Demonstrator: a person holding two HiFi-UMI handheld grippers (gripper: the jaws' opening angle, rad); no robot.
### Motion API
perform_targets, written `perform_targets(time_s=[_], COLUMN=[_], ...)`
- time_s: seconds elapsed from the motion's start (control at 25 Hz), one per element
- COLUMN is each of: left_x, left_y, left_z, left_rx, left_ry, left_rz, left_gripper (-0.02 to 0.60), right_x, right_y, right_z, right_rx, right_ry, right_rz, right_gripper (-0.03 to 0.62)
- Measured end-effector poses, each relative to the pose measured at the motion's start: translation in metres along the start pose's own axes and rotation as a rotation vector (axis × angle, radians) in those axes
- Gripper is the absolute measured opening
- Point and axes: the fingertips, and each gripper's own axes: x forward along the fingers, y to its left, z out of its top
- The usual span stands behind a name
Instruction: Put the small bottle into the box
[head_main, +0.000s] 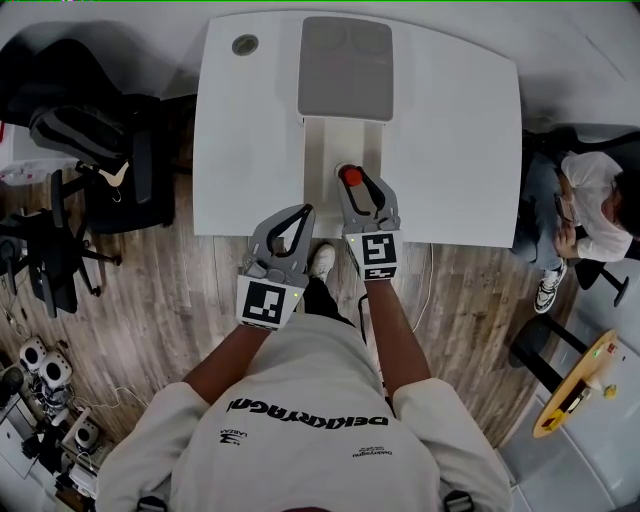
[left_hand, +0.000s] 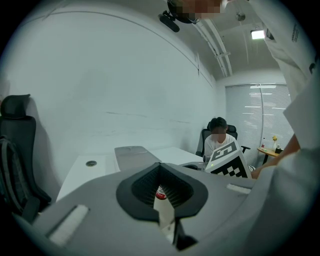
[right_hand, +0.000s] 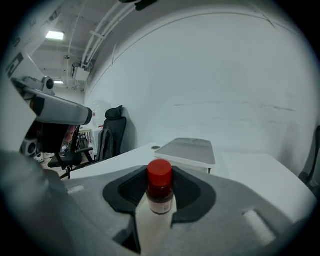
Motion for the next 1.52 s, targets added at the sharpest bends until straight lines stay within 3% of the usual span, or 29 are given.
perform_targets(time_s=[1.52], left_x=[0.001], left_y=[0.009], left_z=[-0.003], left_rx=[0.004], left_ry=[-0.020], left_rz=[0.002], left_gripper=[0.005], right_x=[0.031], right_y=[0.002], right_z=[-0.018], right_rx=[-0.031], right_ry=[0.097], right_rz=[-0.018], right_gripper=[0.141])
